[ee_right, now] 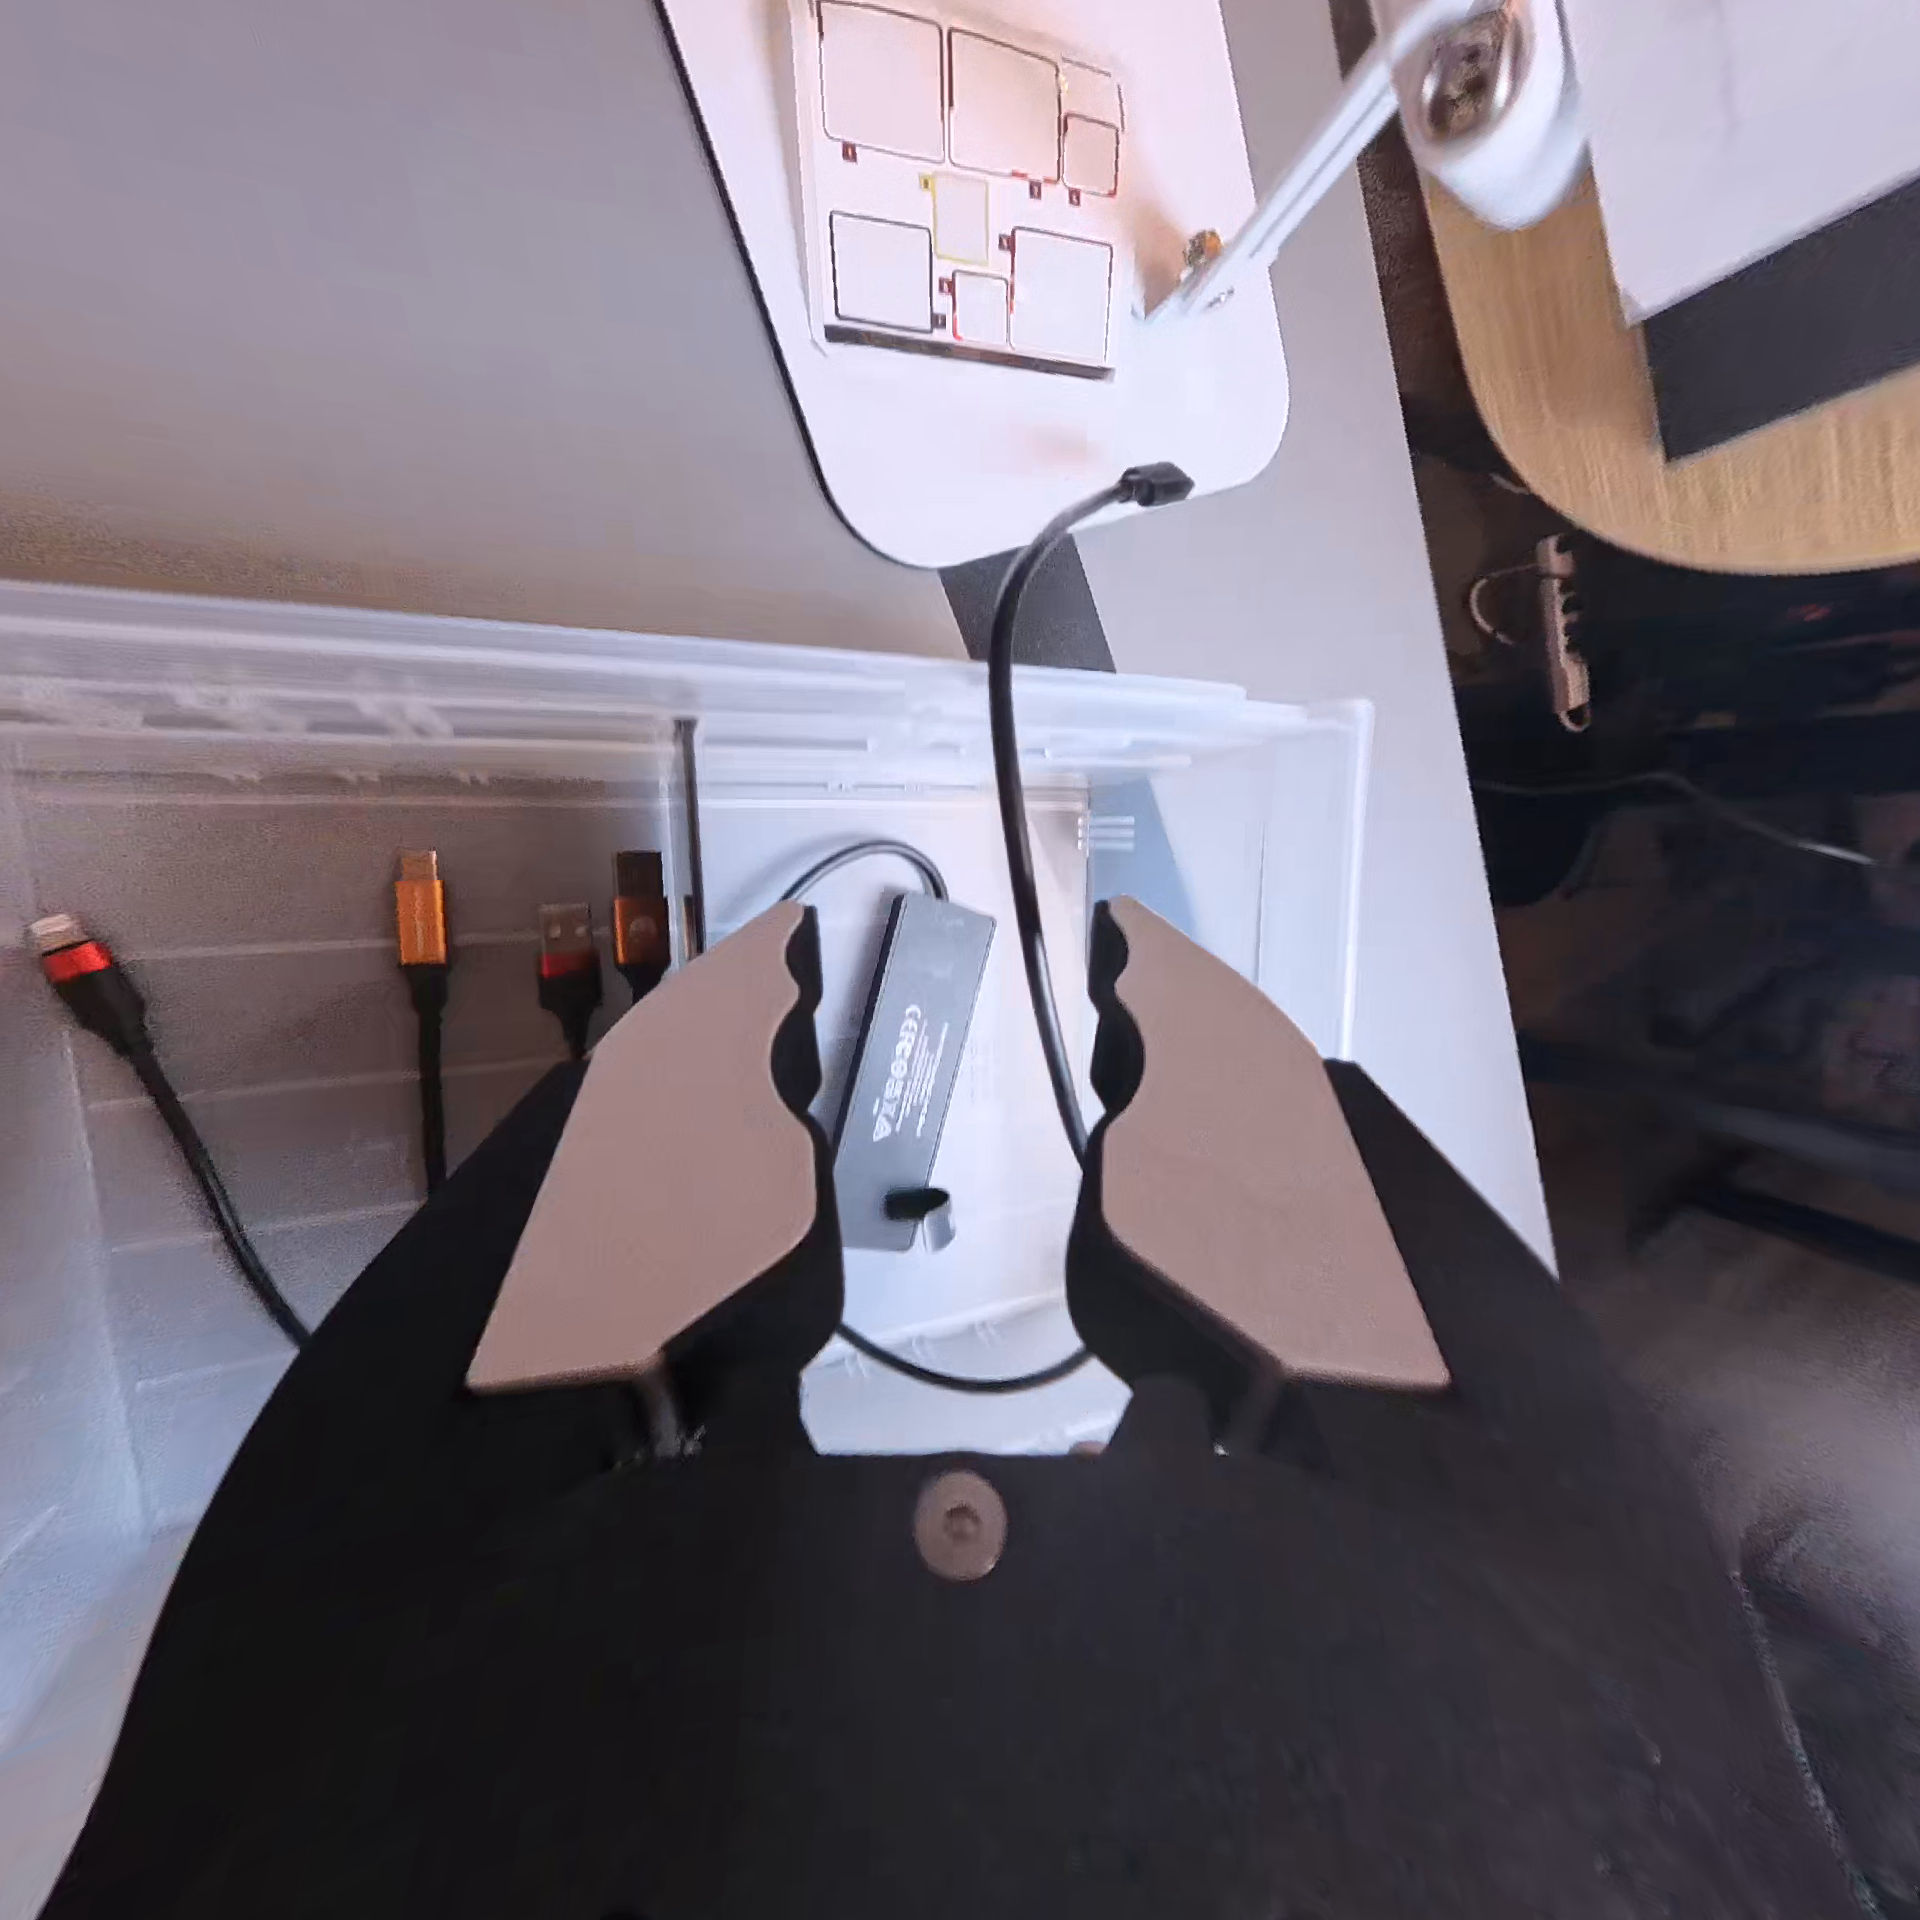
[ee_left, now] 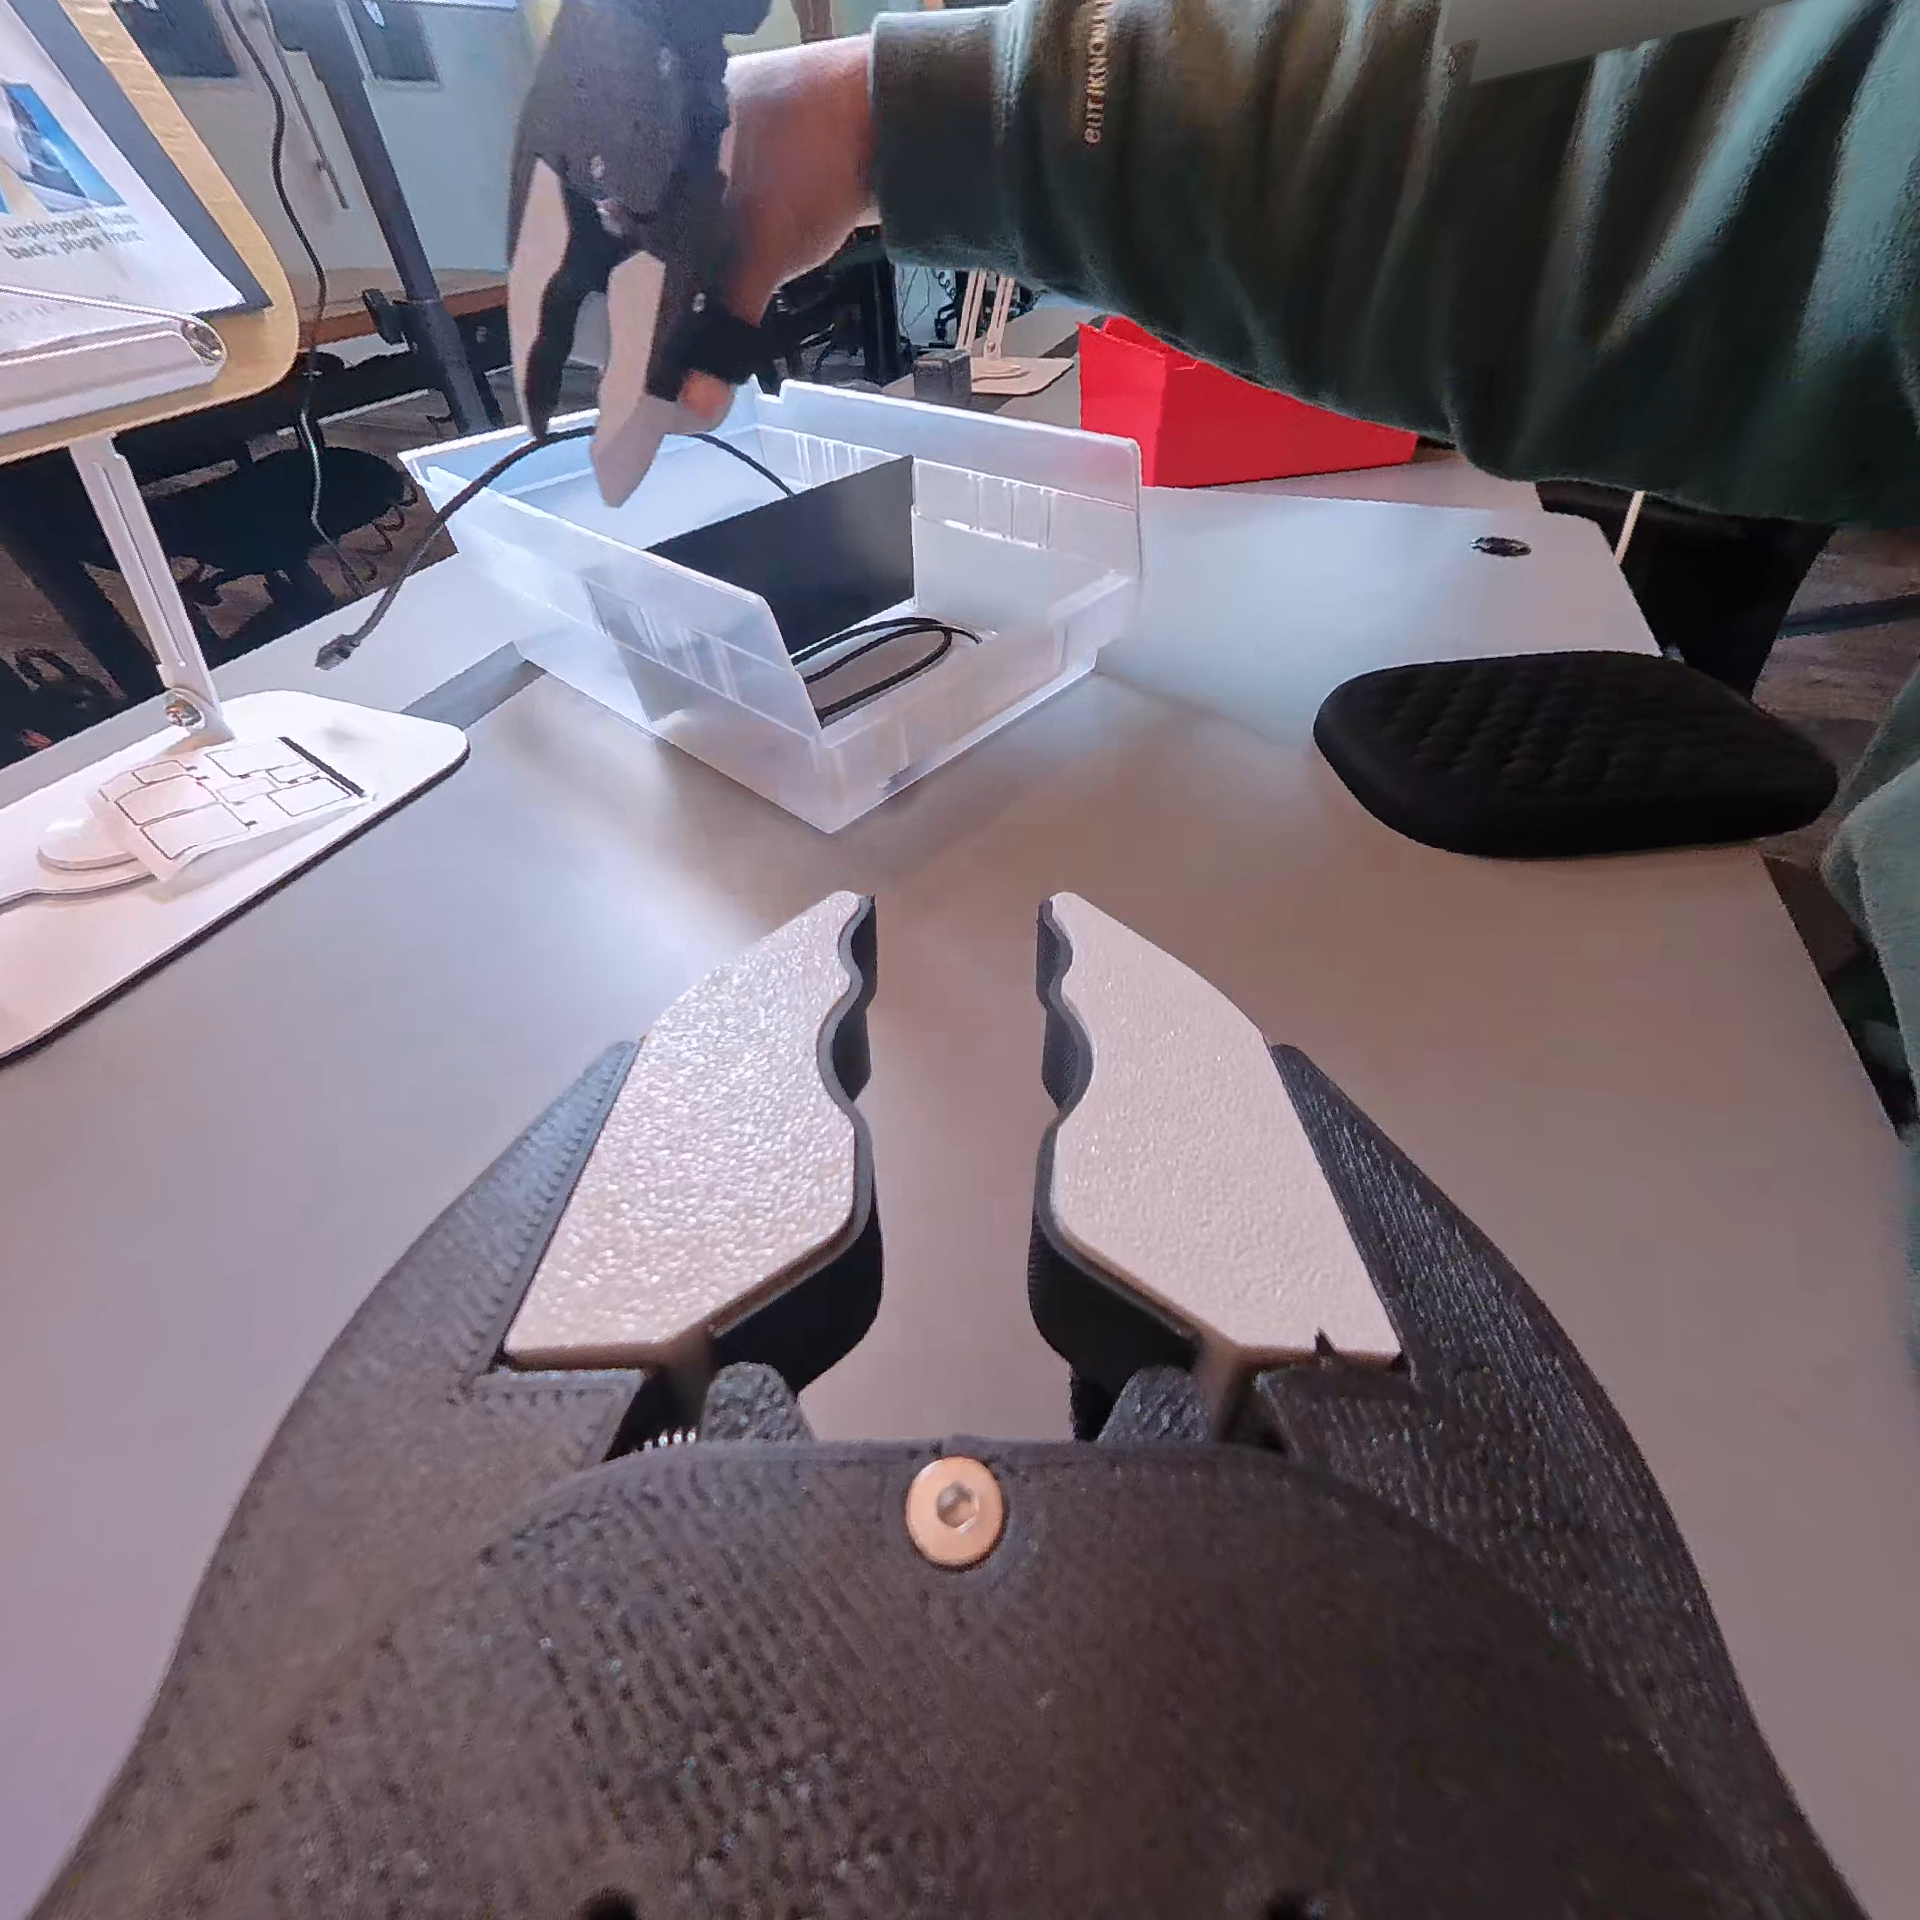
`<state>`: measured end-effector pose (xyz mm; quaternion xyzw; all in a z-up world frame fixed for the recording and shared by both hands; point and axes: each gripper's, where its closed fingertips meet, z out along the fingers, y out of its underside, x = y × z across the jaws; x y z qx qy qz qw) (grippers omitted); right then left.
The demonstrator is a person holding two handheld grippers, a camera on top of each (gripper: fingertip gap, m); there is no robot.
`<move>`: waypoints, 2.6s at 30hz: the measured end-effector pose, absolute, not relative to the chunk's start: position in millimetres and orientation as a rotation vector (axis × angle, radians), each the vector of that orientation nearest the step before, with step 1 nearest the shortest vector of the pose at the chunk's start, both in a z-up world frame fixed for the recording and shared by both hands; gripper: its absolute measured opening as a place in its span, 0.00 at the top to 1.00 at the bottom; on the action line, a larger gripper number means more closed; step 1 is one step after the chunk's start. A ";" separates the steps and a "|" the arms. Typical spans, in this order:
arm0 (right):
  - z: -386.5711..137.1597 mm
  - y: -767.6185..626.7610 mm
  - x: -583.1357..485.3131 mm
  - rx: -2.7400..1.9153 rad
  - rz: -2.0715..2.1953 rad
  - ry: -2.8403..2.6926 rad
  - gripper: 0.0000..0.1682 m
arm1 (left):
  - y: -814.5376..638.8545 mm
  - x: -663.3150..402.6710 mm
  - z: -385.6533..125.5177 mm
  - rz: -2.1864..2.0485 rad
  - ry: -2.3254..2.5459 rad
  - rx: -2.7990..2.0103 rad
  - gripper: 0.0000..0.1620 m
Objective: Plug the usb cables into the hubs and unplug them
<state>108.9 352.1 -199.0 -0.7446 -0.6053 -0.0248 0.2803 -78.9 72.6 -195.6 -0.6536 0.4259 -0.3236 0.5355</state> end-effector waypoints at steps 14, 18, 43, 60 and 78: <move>-156.2 318.4 146.4 -2.082 0.110 -1.650 0.98 | 75.4 -82.7 -206.6 -0.744 1.051 -1.599 0.84; -150.9 300.8 193.8 -2.200 0.049 -1.653 0.98 | 75.6 -81.7 -210.2 -0.745 1.064 -1.611 0.85; -100.7 307.4 97.6 -1.536 0.074 -1.162 0.72 | 78.1 -85.1 -204.0 -0.741 1.018 -1.598 0.86; -134.1 126.5 35.1 -1.404 0.814 -0.754 0.77 | 108.7 -229.4 -123.2 -0.382 0.528 -1.527 0.86; -153.1 119.2 30.7 -1.426 0.844 -0.817 0.80 | 204.3 -459.5 -165.7 0.184 0.495 -2.329 0.79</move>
